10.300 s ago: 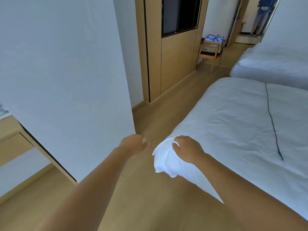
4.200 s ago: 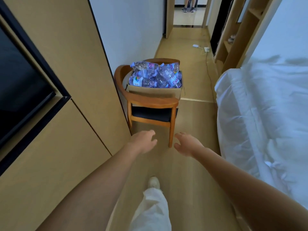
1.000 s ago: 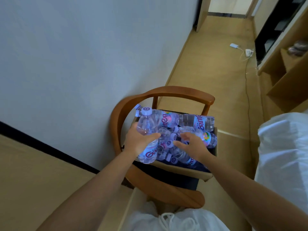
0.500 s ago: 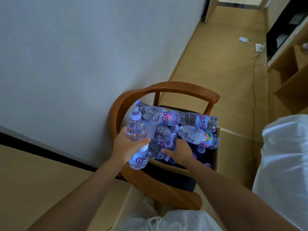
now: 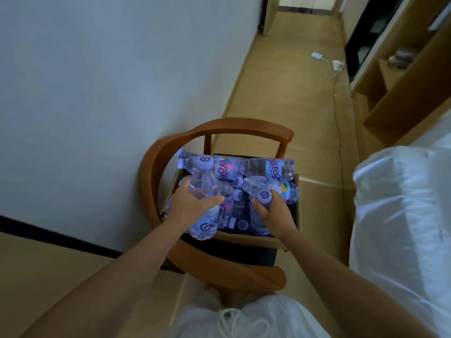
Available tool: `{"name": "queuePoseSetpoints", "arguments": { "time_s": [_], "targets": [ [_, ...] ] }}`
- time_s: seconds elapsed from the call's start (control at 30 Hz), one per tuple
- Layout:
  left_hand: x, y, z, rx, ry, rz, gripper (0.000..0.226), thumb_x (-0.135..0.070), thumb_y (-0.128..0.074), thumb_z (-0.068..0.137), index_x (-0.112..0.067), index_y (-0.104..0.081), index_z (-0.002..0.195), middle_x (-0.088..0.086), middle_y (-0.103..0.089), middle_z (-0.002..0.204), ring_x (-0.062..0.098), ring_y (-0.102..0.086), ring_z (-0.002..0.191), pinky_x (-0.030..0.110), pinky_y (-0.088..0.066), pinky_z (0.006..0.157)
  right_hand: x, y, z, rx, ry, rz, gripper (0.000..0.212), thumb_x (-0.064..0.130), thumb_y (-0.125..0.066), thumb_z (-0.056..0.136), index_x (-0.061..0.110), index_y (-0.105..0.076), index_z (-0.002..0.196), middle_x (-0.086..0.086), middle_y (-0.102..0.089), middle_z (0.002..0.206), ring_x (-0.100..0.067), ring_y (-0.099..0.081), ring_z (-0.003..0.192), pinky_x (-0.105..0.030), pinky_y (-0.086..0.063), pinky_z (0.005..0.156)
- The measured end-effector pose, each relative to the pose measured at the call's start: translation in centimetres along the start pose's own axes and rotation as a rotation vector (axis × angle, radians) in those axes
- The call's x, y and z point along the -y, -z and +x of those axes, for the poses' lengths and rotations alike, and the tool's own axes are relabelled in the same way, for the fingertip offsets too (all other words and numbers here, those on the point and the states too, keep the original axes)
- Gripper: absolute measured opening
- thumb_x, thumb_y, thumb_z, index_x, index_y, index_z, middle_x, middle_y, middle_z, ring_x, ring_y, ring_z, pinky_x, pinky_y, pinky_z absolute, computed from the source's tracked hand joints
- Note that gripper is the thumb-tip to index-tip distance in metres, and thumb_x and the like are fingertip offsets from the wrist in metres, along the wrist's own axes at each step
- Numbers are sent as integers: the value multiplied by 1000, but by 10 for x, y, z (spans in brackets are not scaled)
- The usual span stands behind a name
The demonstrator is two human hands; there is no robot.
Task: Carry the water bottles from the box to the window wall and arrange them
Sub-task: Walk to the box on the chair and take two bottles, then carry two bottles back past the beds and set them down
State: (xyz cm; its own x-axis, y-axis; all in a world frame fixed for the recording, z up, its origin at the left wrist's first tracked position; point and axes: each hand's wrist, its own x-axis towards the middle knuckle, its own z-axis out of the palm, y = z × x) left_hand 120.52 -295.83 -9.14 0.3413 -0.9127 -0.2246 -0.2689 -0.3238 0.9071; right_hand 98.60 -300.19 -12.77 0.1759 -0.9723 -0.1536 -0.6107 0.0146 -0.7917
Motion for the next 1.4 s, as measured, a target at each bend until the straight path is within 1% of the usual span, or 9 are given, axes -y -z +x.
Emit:
{"name": "queuePoseSetpoints", "arguments": {
  "time_s": [0.2, 0.3, 0.5, 0.7, 0.83, 0.93, 1.1, 1.23, 1.4],
  "targets": [
    [-9, -28, 2, 73, 0, -18, 83, -42, -88, 50, -10, -55, 118, -1, -70, 94, 17, -66, 91, 41, -54, 85, 31, 19, -14, -151, 58, 233, 8, 26, -61, 87, 21, -55, 84, 8, -62, 78, -4, -59, 73, -23, -45, 67],
    [-18, -42, 1, 102, -7, -45, 74, -48, -83, 44, -9, -60, 103, -3, -70, 85, 15, -67, 85, 39, -54, 80, 41, 31, -27, -248, 45, 254, 13, 35, -57, 80, 31, -48, 71, 18, -56, 63, 5, -52, 62, -16, -42, 61],
    [-40, -115, -43, 440, -106, -87, 48, -35, -81, 47, -18, -68, 90, -8, -73, 78, 5, -68, 74, 29, -52, 71, -1, 75, -117, -601, -180, 201, 16, 31, -62, 83, 19, -54, 75, 0, -61, 71, -15, -58, 69, -31, -44, 66],
    [-48, -174, -116, 754, -156, 18, 77, -47, -80, 36, -10, -63, 101, 7, -72, 94, 24, -69, 89, 48, -53, 88, -35, 105, -220, -857, -348, 221, 19, 36, -60, 81, 18, -56, 79, 2, -62, 73, -20, -61, 76, -32, -45, 70],
    [-50, -205, -189, 930, -234, 76, 74, -49, -83, 33, -18, -62, 97, -3, -72, 86, 11, -70, 79, 34, -55, 76, -50, 118, -304, -981, -423, 251, 21, 38, -55, 77, 17, -55, 74, -1, -62, 70, -21, -60, 72, -37, -47, 71],
    [-45, -228, -255, 1093, -262, 76, 80, -43, -84, 33, -12, -60, 103, 6, -71, 97, 18, -70, 88, 39, -55, 83, -67, 119, -380, -1058, -510, 232, 20, 32, -57, 82, 23, -46, 67, 8, -53, 61, -13, -50, 61, -35, -43, 64],
    [-30, -259, -368, 1410, -321, 163, 64, -39, -86, 34, -26, -62, 92, -4, -75, 87, 14, -71, 85, 38, -55, 85, -90, 114, -510, -1219, -707, 176, 19, 34, -58, 85, 17, -52, 79, 0, -59, 73, -21, -56, 76, -32, -41, 66],
    [-17, -275, -461, 1684, -384, 208, 65, -37, -84, 38, -18, -70, 98, -3, -75, 89, 15, -70, 86, 39, -55, 86, -91, 98, -606, -1408, -857, 137, 23, 41, -58, 85, 20, -52, 78, 3, -61, 74, -21, -58, 76, -32, -42, 66],
    [3, -277, -561, 1971, -423, 196, 51, -22, -84, 45, -22, -65, 93, -9, -74, 82, 10, -70, 79, 22, -53, 69, -80, 66, -699, -1665, -1037, 97, 26, 42, -59, 85, 17, -55, 80, -1, -64, 78, -25, -61, 77, -38, -48, 72]
  ]
}}
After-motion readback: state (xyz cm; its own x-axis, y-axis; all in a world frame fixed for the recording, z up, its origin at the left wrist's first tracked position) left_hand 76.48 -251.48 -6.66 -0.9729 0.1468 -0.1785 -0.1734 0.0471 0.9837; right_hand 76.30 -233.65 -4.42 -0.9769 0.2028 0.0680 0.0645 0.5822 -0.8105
